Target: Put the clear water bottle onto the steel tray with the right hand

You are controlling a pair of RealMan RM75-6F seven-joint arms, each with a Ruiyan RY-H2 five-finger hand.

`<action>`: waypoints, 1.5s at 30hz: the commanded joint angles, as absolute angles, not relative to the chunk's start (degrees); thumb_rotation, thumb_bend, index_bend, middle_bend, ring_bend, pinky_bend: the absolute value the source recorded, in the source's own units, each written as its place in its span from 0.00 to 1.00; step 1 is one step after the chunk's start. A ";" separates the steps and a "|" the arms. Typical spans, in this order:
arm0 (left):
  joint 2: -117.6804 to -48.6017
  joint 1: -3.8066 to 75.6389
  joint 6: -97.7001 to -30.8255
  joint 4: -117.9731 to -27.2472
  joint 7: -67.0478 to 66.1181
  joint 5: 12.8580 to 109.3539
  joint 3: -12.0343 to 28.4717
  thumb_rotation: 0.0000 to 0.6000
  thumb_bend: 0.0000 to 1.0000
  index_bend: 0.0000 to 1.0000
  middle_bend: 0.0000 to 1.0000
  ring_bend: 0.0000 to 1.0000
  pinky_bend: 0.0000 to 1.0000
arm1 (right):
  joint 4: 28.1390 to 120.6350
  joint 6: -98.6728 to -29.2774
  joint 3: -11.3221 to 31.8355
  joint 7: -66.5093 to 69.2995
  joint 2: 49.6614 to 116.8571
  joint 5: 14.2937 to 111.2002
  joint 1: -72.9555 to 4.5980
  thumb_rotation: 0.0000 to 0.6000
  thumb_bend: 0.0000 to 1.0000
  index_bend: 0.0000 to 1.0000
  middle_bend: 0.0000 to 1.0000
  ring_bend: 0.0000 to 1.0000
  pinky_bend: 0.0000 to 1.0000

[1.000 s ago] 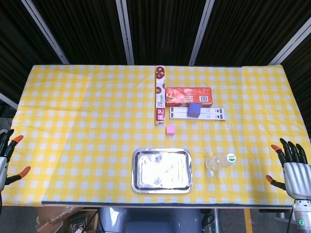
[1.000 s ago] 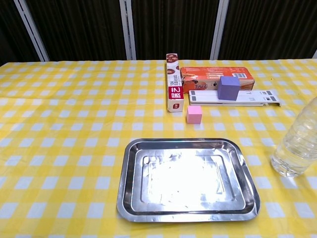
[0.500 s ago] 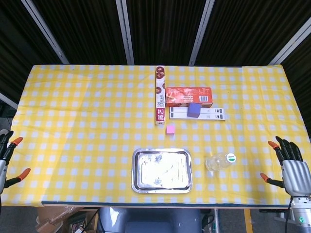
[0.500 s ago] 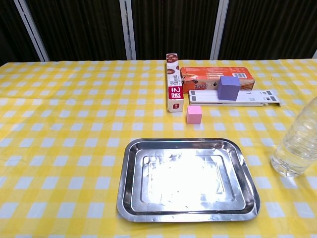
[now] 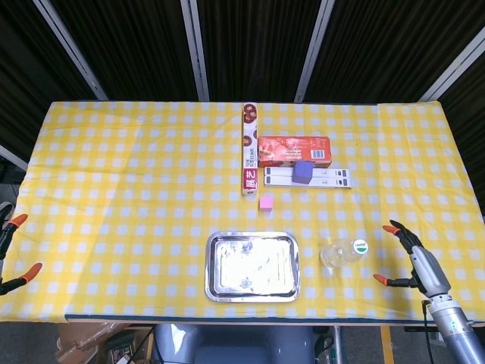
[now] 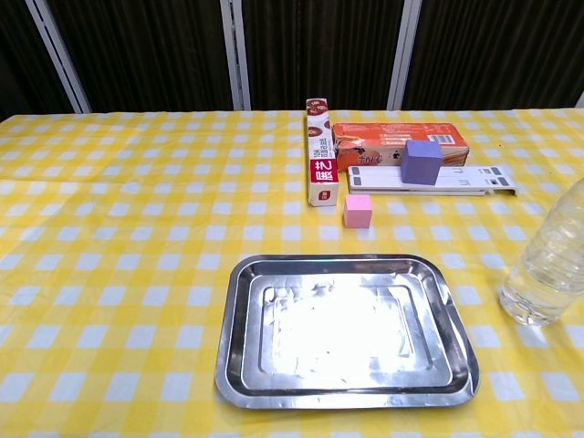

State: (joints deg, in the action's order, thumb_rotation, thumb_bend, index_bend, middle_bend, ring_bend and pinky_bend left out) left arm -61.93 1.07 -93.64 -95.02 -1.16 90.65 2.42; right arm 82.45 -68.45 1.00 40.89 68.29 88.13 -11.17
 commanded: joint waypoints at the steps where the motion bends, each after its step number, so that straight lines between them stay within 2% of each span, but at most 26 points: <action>1: -61.98 1.08 -93.55 -95.05 -1.31 90.57 2.43 1.00 0.21 0.13 0.00 0.00 0.00 | 80.09 -65.52 -0.20 46.85 70.61 89.17 -13.10 1.00 0.11 0.15 0.06 0.00 0.00; 11: -62.00 1.22 -93.05 -95.16 -1.55 90.02 2.62 1.00 0.21 0.13 0.00 0.00 0.00 | 77.98 -62.91 -2.23 57.28 74.41 92.00 -15.74 1.00 0.11 0.15 0.10 0.00 0.00; 26: -62.03 1.65 -91.72 -95.33 -2.16 88.49 3.07 1.00 0.21 0.13 0.00 0.00 0.00 | 74.64 -59.98 1.33 59.23 83.26 86.83 -18.84 1.00 0.11 0.16 0.10 0.00 0.00; 29: -62.00 1.62 -91.60 -95.54 -2.40 88.32 3.03 1.00 0.21 0.13 0.00 0.00 0.00 | 74.29 -60.12 2.37 59.21 84.46 85.67 -19.13 1.00 0.11 0.27 0.19 0.03 0.00; 30: -61.99 1.59 -91.59 -95.62 -2.45 88.24 3.03 1.00 0.21 0.13 0.00 0.00 0.00 | 74.20 -60.19 2.62 59.31 84.73 85.30 -19.12 1.00 0.11 0.35 0.24 0.05 0.00; 32: -61.92 1.53 -91.57 -95.80 -2.50 88.06 3.04 1.00 0.21 0.13 0.00 0.00 0.00 | 73.92 -60.94 3.42 59.81 85.49 84.26 -18.81 1.00 0.16 0.50 0.35 0.12 0.00; 34: -61.83 1.48 -91.55 -95.98 -2.54 87.93 3.05 1.00 0.21 0.13 0.00 0.00 0.00 | 73.35 -62.38 4.34 60.59 86.41 83.17 -18.15 1.00 0.29 0.65 0.49 0.21 0.00; 36: -61.77 1.45 -91.54 -96.07 -2.55 87.90 3.04 1.00 0.21 0.13 0.00 0.00 0.00 | 72.85 -63.71 4.97 60.68 87.29 82.18 -17.36 1.00 0.39 0.72 0.55 0.24 0.00; 41: -61.62 1.42 -91.41 -96.21 -2.43 87.90 2.93 1.00 0.21 0.14 0.00 0.00 0.00 | 73.10 -63.79 4.76 64.60 86.99 81.97 -16.56 1.00 0.57 0.79 0.60 0.27 0.00; 45: -61.52 1.34 -91.51 -96.32 -2.29 88.15 2.80 1.00 0.21 0.14 0.00 0.00 0.00 | 73.42 -65.21 4.58 65.94 86.74 83.12 -16.17 1.00 0.67 0.80 0.61 0.27 0.00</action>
